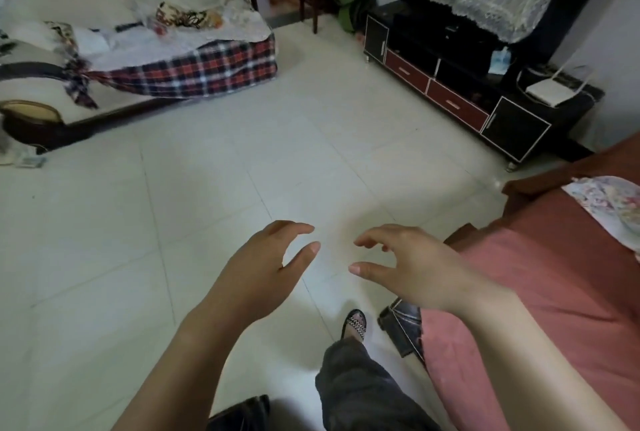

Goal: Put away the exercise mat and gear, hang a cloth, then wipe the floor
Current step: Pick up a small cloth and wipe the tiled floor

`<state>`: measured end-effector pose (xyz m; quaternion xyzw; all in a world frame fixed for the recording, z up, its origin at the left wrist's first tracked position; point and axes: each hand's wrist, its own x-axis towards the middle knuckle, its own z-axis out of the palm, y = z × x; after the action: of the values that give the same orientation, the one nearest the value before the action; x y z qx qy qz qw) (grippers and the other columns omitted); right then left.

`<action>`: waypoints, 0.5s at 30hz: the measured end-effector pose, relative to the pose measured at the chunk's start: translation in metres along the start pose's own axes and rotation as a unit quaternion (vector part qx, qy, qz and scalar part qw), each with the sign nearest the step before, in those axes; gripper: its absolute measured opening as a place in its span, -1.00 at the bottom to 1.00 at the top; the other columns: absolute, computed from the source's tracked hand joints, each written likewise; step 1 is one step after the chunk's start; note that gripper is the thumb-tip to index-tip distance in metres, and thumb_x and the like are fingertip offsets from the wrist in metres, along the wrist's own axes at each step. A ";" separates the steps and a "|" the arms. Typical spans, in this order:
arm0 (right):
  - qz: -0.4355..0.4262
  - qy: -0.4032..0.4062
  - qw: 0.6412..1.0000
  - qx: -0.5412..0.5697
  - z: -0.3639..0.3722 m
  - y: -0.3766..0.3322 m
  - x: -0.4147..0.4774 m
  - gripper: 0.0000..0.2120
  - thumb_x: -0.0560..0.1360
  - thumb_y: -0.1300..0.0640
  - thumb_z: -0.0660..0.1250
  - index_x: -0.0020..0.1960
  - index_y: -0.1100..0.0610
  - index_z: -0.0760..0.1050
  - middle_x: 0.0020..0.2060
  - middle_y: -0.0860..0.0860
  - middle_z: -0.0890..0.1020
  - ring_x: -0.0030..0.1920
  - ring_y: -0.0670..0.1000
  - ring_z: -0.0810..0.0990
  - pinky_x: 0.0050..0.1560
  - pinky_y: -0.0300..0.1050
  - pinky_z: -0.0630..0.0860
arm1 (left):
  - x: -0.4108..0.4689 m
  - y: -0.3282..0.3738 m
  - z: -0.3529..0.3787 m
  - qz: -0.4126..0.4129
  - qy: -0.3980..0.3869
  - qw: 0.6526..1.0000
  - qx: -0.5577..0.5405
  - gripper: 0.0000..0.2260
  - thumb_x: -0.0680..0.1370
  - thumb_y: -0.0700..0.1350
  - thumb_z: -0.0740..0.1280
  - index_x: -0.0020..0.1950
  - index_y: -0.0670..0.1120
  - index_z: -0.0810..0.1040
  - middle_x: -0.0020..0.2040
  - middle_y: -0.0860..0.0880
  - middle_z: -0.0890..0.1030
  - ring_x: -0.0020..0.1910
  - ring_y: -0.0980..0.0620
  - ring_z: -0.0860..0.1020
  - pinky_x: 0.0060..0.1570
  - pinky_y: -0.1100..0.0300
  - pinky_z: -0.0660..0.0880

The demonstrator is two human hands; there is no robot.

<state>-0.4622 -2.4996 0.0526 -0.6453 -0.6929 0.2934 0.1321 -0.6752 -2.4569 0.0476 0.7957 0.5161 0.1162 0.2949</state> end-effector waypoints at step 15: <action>0.098 0.029 0.994 0.024 -0.148 0.103 0.202 -0.58 0.44 -0.24 0.27 0.24 -0.13 0.41 0.17 -0.20 0.48 0.14 -0.16 0.43 0.12 -0.22 0.39 | 0.302 0.034 -0.034 0.054 -0.048 0.997 -0.022 -0.67 0.57 0.15 0.12 0.30 0.14 0.42 0.30 0.24 0.42 0.18 0.27 0.40 0.14 0.27 0.34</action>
<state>-0.3213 -2.2690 0.0708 -0.7147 -0.6151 0.3029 0.1383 -0.5328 -2.1862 0.0585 0.8203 0.4550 0.1047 0.3303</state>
